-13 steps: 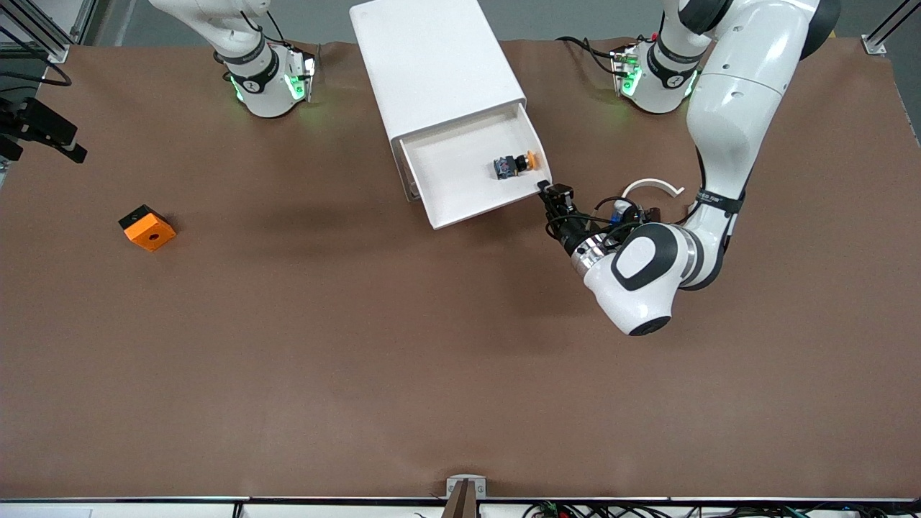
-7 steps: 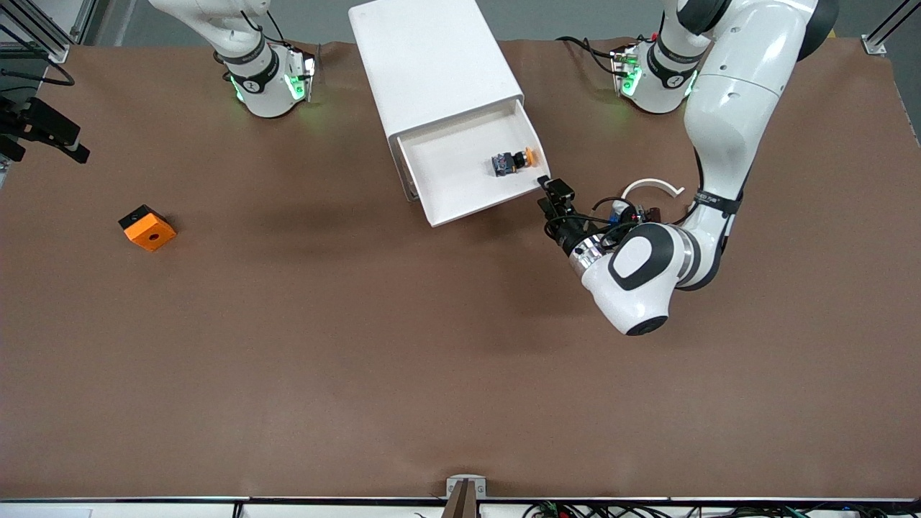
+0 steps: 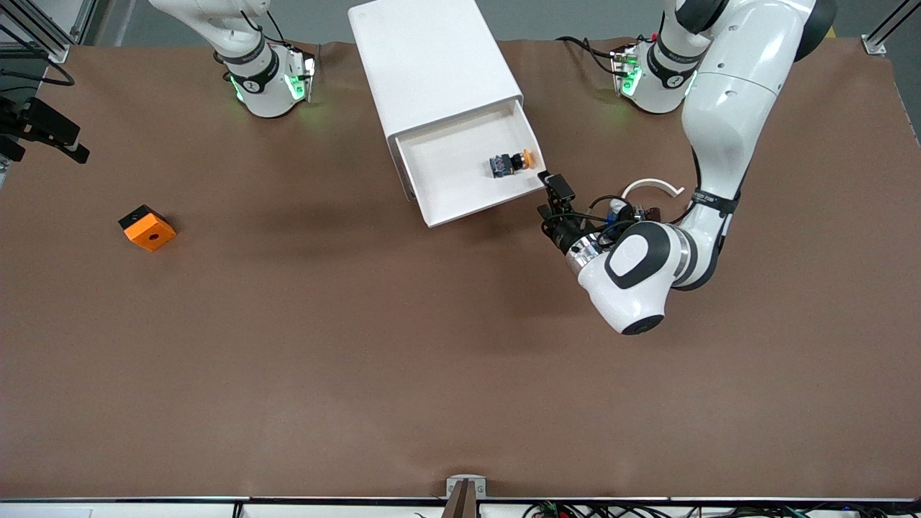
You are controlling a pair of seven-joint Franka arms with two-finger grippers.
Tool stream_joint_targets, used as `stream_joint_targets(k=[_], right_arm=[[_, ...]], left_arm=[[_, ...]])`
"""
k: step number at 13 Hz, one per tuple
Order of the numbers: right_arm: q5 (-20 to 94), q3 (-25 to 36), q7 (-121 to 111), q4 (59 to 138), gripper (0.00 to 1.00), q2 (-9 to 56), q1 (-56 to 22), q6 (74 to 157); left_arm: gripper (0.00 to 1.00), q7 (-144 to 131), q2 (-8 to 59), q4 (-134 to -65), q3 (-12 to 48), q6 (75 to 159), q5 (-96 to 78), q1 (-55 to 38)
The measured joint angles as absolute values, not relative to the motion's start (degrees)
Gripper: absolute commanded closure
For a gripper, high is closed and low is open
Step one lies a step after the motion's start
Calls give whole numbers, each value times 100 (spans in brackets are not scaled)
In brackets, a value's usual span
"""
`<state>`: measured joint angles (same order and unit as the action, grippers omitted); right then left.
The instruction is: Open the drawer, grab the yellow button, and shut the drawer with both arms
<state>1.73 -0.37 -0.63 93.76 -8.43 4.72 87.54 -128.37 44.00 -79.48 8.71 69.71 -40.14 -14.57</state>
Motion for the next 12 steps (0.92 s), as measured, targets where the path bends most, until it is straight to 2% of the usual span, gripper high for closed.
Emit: stream_joint_targets(k=[4, 12], right_arm=[[173, -37, -63, 9376, 0, -843, 472, 8755], [173, -20, -63, 9377, 0, -843, 473, 8760]], left_arm=[[0, -12791, 4307, -7650, 870, 6703, -3972, -1440], [0, -11221, 3202, -7552, 863, 6504, -2409, -1244]])
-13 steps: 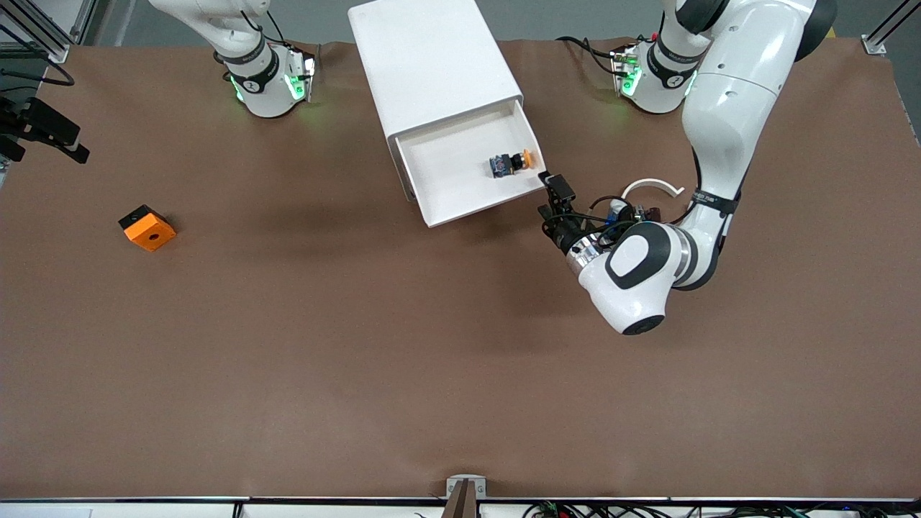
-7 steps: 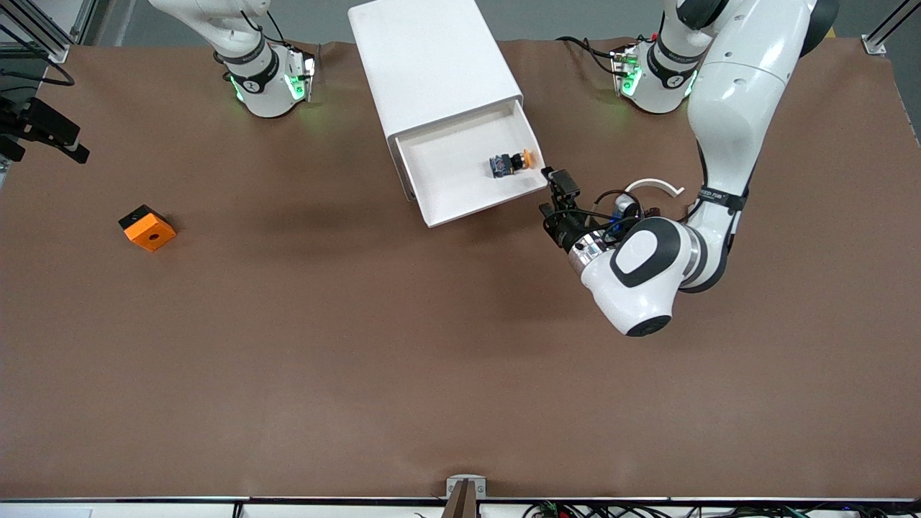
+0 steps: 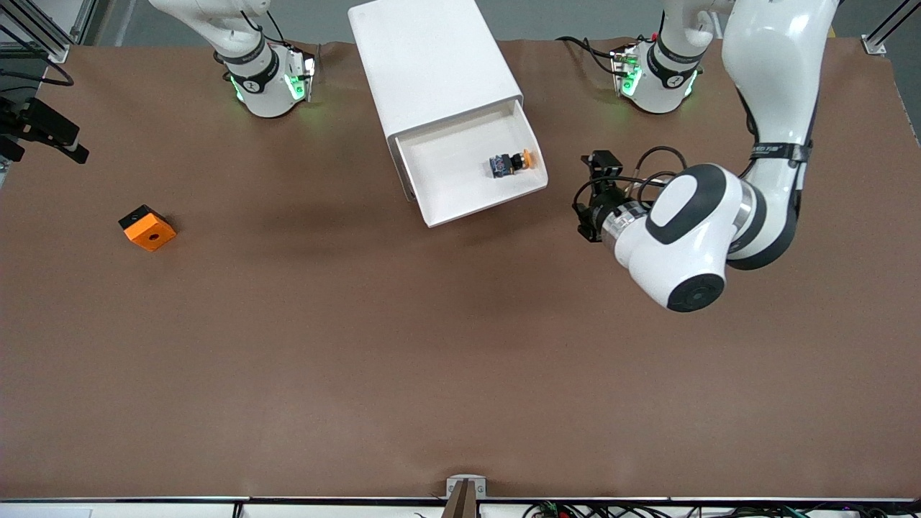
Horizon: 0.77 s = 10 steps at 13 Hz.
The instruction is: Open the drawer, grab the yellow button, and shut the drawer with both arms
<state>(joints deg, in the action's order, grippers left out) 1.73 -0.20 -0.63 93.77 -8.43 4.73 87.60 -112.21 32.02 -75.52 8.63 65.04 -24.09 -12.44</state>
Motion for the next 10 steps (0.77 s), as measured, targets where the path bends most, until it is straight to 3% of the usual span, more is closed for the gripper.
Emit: stream_joint_targets(k=[7, 10], right_arm=[[172, 0, -63, 9377, 0, -843, 475, 8760], [170, 1, -63, 9377, 0, -843, 475, 8760]], left_arm=[[0, -8850, 2925, -7608, 834, 6468, -834, -550], [0, -7808, 2834, -7680, 799, 6866, -420, -461]])
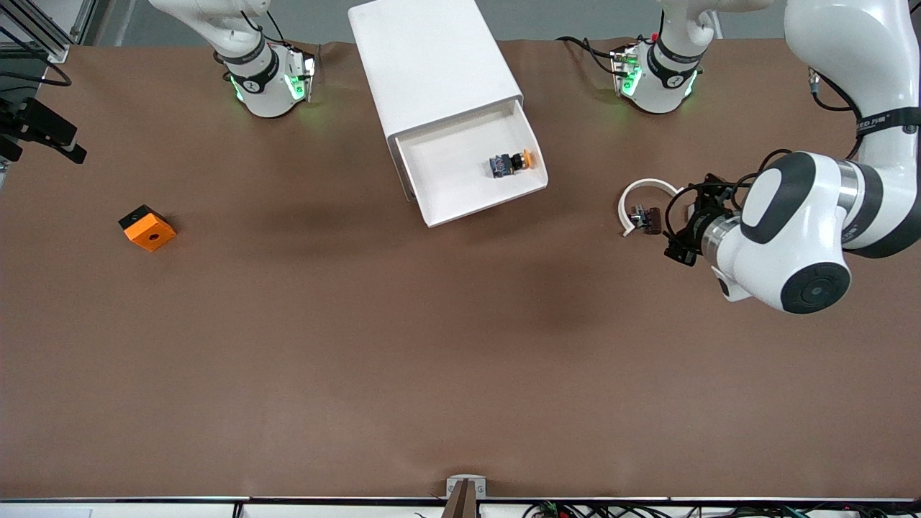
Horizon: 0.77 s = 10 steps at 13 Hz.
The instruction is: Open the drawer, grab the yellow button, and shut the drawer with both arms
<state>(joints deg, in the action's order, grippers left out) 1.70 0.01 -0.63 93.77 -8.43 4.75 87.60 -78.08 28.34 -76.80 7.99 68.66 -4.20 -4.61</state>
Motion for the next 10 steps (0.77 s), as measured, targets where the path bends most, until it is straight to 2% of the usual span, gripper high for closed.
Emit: stream_joint_targets(k=[3, 7, 10], right_arm=[[169, 1, -63, 9377, 0, -843, 475, 8760], [166, 2, -63, 9379, 0, -843, 475, 8760], [165, 2, -63, 9379, 0, -843, 475, 8760]], left_arm=[[0, -6313, 2622, -8060, 766, 7767, -343, -228], [0, -4041, 2045, -9052, 704, 8840, -342, 172], [0, -2817, 1850, -9319, 637, 9512, -343, 272]])
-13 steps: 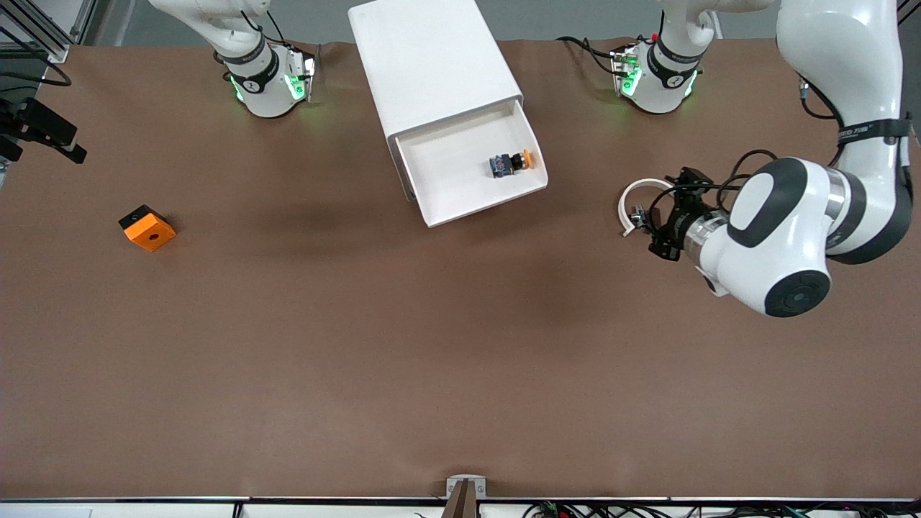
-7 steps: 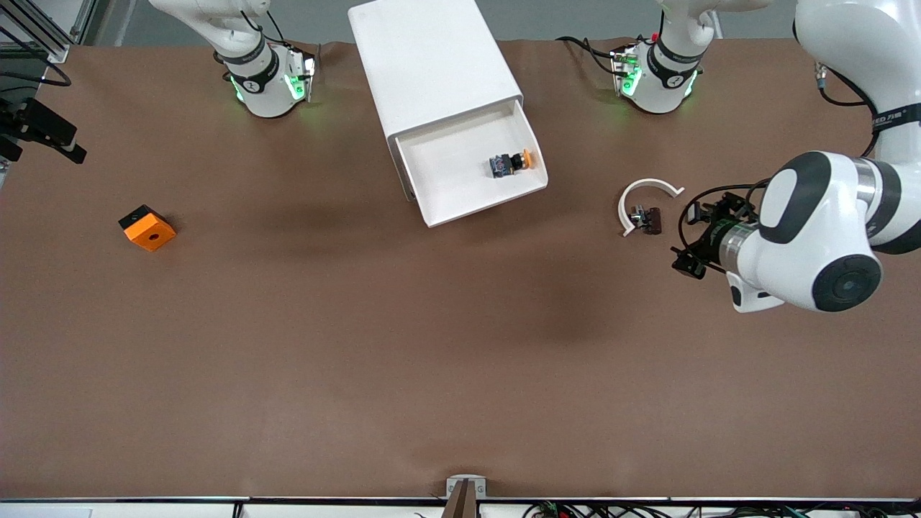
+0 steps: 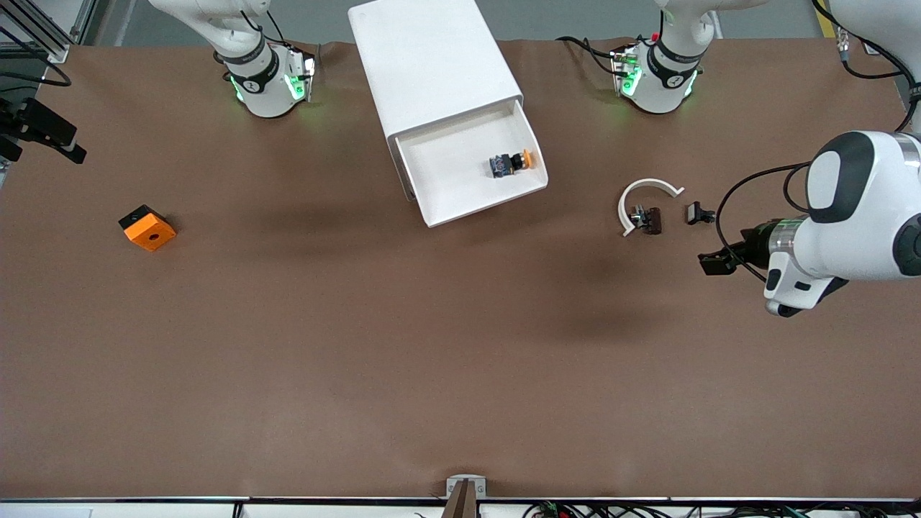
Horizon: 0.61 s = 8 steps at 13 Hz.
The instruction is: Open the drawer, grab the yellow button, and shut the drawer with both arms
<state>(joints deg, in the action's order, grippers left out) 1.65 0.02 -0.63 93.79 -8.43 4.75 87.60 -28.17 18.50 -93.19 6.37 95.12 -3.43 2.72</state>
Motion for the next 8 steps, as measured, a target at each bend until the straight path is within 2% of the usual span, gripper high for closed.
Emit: stream_joint_targets(k=[4, 8], right_arm=[[165, 2, -63, 9379, 0, -843, 475, 8760], [165, 2, -63, 9379, 0, -843, 475, 8760]], left_arm=[[0, -1400, 1831, -9375, 580, 10501, -376, 278], [0, -919, 1702, -9379, 579, 11032, -379, 282]])
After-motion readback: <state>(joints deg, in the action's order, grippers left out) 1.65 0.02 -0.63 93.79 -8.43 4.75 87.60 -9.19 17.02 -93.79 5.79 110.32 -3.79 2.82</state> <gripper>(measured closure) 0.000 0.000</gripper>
